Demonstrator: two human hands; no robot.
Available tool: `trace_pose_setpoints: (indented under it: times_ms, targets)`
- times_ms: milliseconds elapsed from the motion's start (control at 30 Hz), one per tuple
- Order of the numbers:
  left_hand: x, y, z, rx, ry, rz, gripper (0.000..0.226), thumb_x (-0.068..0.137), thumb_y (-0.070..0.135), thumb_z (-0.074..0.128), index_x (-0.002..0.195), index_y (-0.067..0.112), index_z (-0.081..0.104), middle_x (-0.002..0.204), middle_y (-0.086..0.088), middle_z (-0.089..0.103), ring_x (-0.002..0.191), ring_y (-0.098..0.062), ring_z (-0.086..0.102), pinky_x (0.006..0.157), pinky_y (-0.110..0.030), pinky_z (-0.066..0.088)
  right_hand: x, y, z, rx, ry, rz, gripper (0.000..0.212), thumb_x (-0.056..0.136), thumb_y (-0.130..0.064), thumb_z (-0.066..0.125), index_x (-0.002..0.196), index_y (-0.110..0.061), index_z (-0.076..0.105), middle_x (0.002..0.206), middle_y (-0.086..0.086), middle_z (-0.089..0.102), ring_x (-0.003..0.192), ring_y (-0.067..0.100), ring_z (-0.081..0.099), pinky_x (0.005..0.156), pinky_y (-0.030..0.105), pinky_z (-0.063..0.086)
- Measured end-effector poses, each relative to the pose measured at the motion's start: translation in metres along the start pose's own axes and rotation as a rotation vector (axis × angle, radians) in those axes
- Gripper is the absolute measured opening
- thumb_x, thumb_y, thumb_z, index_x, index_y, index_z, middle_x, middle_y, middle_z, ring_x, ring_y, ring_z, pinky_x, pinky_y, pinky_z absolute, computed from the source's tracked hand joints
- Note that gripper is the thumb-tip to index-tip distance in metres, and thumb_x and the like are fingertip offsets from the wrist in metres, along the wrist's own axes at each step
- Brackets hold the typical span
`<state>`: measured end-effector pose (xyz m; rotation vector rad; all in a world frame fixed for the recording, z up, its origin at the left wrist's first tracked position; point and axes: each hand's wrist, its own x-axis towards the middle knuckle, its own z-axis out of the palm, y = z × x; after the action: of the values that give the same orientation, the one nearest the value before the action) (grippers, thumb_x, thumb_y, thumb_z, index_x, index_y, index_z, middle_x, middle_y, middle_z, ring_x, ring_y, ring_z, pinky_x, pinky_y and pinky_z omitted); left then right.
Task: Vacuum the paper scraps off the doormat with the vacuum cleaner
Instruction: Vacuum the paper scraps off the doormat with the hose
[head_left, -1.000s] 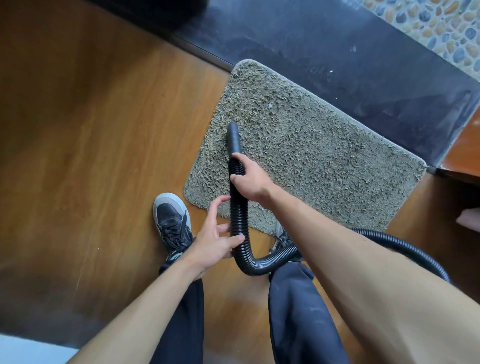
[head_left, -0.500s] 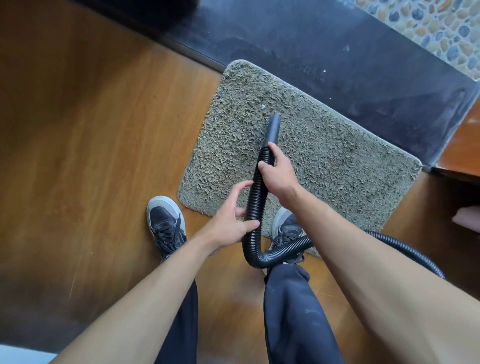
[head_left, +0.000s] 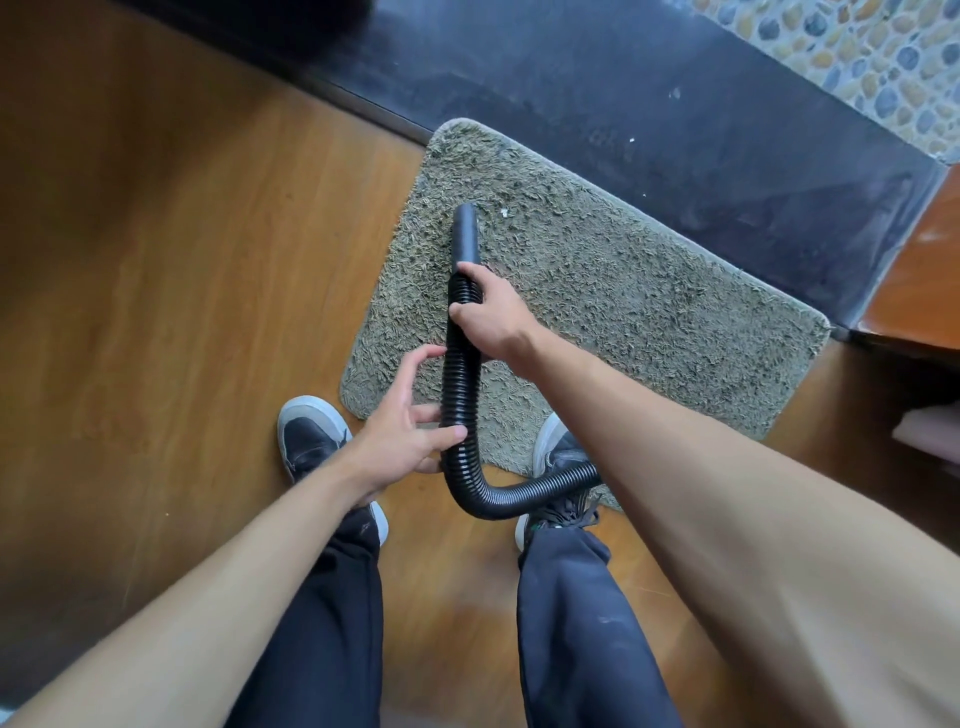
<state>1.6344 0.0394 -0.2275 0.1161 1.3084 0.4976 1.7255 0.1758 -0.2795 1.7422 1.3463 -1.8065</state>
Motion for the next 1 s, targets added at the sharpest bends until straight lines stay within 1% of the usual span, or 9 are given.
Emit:
trace_pose_setpoints:
  times_ms: [133, 233, 300, 367, 467, 633, 733, 867, 1000]
  targets:
    - [0.005, 0.003, 0.008, 0.029, -0.013, -0.014, 0.076, 0.091, -0.008, 0.062, 0.132, 0.052, 0.037, 0.100, -0.012, 0.073, 0.088, -0.024, 0.070, 0.084, -0.059, 0.055, 0.000, 0.013, -0.006, 0.070, 0.053, 0.030, 0.066, 0.086, -0.012, 0.050, 0.148, -0.031, 0.036, 0.132, 0.007, 0.057, 0.109, 0.027, 0.063, 0.094, 0.052, 0.053]
    - [0.014, 0.009, 0.020, 0.059, -0.053, -0.028, 0.078, 0.091, -0.007, 0.063, 0.135, 0.051, 0.035, 0.096, -0.008, 0.075, 0.085, -0.019, 0.071, 0.076, -0.048, 0.061, -0.001, 0.026, -0.018, 0.130, 0.149, 0.050, 0.067, 0.081, -0.018, 0.051, 0.145, -0.034, 0.041, 0.130, 0.003, 0.060, 0.108, 0.025, 0.063, 0.098, 0.050, 0.052]
    - [0.019, 0.015, 0.029, 0.076, -0.080, -0.036, 0.078, 0.091, -0.006, 0.063, 0.136, 0.051, 0.034, 0.092, -0.004, 0.075, 0.081, -0.017, 0.071, 0.072, -0.042, 0.060, -0.002, 0.033, -0.028, 0.167, 0.194, 0.055, 0.065, 0.083, -0.015, 0.051, 0.145, -0.031, 0.043, 0.129, 0.004, 0.061, 0.109, 0.024, 0.063, 0.099, 0.049, 0.051]
    - [0.021, 0.022, 0.037, 0.097, -0.101, -0.039, 0.077, 0.092, -0.006, 0.062, 0.138, 0.049, 0.033, 0.092, -0.005, 0.072, 0.078, -0.016, 0.070, 0.071, -0.041, 0.058, -0.003, 0.038, -0.035, 0.201, 0.220, 0.072, 0.063, 0.087, -0.012, 0.050, 0.146, -0.031, 0.041, 0.130, 0.005, 0.060, 0.108, 0.023, 0.062, 0.097, 0.048, 0.052]
    - [0.021, 0.028, 0.040, 0.112, -0.118, -0.047, 0.078, 0.092, -0.005, 0.062, 0.139, 0.049, 0.032, 0.093, -0.007, 0.071, 0.077, -0.015, 0.069, 0.070, -0.040, 0.058, -0.003, 0.040, -0.041, 0.248, 0.238, 0.100, 0.064, 0.087, -0.012, 0.050, 0.146, -0.034, 0.040, 0.129, 0.003, 0.060, 0.105, 0.021, 0.064, 0.094, 0.051, 0.054]
    - [0.017, 0.023, 0.028, 0.106, -0.107, -0.045, 0.078, 0.092, -0.005, 0.062, 0.136, 0.052, 0.033, 0.095, -0.009, 0.072, 0.081, -0.018, 0.071, 0.074, -0.045, 0.060, -0.004, 0.031, -0.032, 0.242, 0.202, 0.098, 0.062, 0.088, -0.010, 0.051, 0.146, -0.032, 0.041, 0.129, 0.004, 0.060, 0.108, 0.022, 0.063, 0.096, 0.050, 0.053]
    - [0.010, 0.015, 0.018, 0.057, -0.073, -0.034, 0.078, 0.092, -0.007, 0.062, 0.135, 0.051, 0.034, 0.094, -0.008, 0.074, 0.083, -0.019, 0.071, 0.081, -0.052, 0.060, -0.005, 0.018, -0.020, 0.172, 0.134, 0.072, 0.063, 0.086, -0.012, 0.051, 0.145, -0.032, 0.042, 0.126, 0.004, 0.061, 0.107, 0.024, 0.064, 0.095, 0.051, 0.053]
    - [-0.001, 0.004, 0.005, -0.012, -0.016, -0.022, 0.076, 0.092, -0.008, 0.062, 0.131, 0.052, 0.036, 0.098, -0.009, 0.074, 0.089, -0.024, 0.070, 0.088, -0.061, 0.055, -0.003, 0.004, -0.002, 0.071, 0.048, 0.038, 0.069, 0.079, -0.018, 0.051, 0.146, -0.033, 0.040, 0.129, 0.006, 0.060, 0.108, 0.026, 0.064, 0.095, 0.052, 0.053]
    - [-0.004, 0.001, 0.000, -0.030, -0.001, -0.021, 0.076, 0.092, -0.008, 0.061, 0.130, 0.052, 0.037, 0.103, -0.012, 0.074, 0.091, -0.026, 0.070, 0.089, -0.064, 0.052, -0.001, 0.000, 0.006, 0.055, 0.018, 0.020, 0.070, 0.080, -0.017, 0.050, 0.147, -0.034, 0.038, 0.133, 0.006, 0.058, 0.111, 0.027, 0.062, 0.097, 0.051, 0.052]
